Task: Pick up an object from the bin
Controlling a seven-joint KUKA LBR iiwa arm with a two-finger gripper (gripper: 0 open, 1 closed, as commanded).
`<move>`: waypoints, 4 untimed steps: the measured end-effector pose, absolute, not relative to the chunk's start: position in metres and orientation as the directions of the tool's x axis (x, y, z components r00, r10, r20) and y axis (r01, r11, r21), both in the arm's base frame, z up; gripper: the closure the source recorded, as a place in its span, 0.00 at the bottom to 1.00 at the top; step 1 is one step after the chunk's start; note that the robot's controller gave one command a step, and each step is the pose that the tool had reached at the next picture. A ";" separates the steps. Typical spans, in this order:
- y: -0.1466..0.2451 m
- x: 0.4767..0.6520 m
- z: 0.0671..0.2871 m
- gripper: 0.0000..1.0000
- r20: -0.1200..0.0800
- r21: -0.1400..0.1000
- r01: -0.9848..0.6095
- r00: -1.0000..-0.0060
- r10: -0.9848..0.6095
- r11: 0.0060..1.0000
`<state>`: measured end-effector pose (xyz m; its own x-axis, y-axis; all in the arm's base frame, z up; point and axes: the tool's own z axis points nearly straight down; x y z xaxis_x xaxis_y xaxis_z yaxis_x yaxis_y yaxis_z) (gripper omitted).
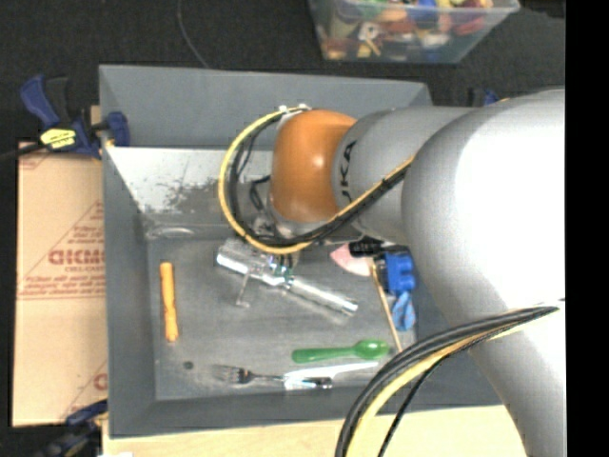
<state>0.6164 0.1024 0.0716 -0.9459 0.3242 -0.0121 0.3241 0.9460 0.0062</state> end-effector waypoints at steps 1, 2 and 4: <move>0.090 0.619 0.140 0.00 -0.010 0.004 0.190 -0.982 0.190 0.982; 0.093 0.622 0.099 0.00 0.001 0.001 0.349 -0.937 0.349 0.937; 0.095 0.610 0.071 1.00 -0.013 0.008 0.359 -0.933 0.359 0.933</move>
Offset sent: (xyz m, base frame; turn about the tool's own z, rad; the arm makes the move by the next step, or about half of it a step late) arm 0.0055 -0.0086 0.0284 0.0288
